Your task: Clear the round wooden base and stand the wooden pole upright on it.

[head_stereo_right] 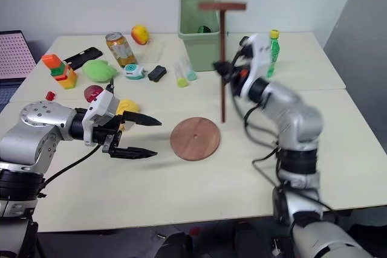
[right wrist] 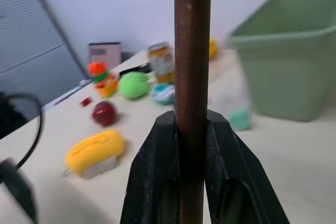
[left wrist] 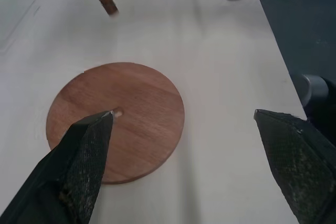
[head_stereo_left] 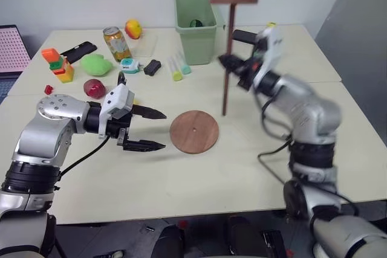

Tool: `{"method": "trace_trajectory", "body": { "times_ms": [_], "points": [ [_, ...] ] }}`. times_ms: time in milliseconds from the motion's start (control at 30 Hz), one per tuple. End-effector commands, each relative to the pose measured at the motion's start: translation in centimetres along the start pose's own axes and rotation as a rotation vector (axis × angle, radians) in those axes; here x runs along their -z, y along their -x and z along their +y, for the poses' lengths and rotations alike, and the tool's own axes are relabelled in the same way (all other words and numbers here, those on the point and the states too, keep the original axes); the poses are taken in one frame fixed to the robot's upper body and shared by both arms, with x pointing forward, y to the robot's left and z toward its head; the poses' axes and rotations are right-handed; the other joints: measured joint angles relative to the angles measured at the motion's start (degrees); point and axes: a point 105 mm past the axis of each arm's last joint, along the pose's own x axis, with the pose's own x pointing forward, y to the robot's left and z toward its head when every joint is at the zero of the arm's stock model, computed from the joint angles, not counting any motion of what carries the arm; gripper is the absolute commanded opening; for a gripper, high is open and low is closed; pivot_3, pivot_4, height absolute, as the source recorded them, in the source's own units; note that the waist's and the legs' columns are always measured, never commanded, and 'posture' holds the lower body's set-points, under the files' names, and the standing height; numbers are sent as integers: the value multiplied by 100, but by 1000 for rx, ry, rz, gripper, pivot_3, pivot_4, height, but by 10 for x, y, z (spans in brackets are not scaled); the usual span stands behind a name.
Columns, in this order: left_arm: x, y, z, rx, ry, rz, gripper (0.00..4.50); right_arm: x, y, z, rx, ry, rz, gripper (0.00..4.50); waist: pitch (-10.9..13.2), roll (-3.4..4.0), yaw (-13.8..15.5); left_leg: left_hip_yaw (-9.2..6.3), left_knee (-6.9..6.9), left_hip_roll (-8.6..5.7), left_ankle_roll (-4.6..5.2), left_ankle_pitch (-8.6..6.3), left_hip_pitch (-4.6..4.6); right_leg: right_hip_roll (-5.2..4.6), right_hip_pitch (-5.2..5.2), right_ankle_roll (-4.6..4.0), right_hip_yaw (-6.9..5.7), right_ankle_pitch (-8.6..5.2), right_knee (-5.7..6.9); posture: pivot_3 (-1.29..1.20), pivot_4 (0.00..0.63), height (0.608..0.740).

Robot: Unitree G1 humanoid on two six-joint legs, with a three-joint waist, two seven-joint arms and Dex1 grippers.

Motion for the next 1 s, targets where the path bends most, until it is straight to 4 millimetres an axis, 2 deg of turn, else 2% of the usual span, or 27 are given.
{"method": "trace_trajectory", "body": {
  "times_ms": [33, 133, 267, 600, 800, 900, 1000],
  "points": [
    [-5, 7, 0, -46, -37, -20, 4500, -9, -6, 42, -129, 126, -177, 244, 0, 0, -2, 2, -2, 0, -1, 1, 0, 1, 0, 0, 2, 0, -2, 0, 150, 740],
    [4, 6, -5, -52, -43, -2, 4500, 1, -7, 55, -184, 113, -223, 244, 0, 1, 2, 1, 0, -1, -11, 6, 1, 0, 0, 0, 1, 0, -1, 0, 150, 740],
    [10, 5, -8, -63, -44, 7, 4500, 17, -12, 56, -184, 125, -225, 244, 0, 0, -1, -1, -5, 4, -17, 9, 10, 2, 4, 0, 0, 0, -4, 0, 150, 740],
    [6, 5, -16, -56, -49, 12, 4500, 49, -18, 42, -137, 143, -173, 244, 0, 1, -3, 1, -11, 4, -16, 9, 13, 4, 3, 0, 2, 0, -2, 0, 150, 740],
    [6, 5, -16, -64, -53, 12, 4500, 64, -19, 44, -140, 149, -149, 244, 0, 0, -2, 1, -11, 3, -14, 8, 16, 4, 5, 0, 3, 0, -1, 0, 150, 740],
    [7, 4, -19, -61, -52, 11, 4500, 76, -16, 34, -101, 161, -126, 244, 0, 0, -5, 4, -17, 4, -7, 4, 25, 4, 10, 0, 5, 0, -2, 0, 150, 740],
    [7, 3, -20, -60, -51, 10, 4500, 78, -13, 30, -87, 169, -127, 244, -1, -1, 0, 5, -24, 4, -7, 4, 35, 4, 15, 0, 8, 0, -2, 0, 150, 740]
  ]
}}
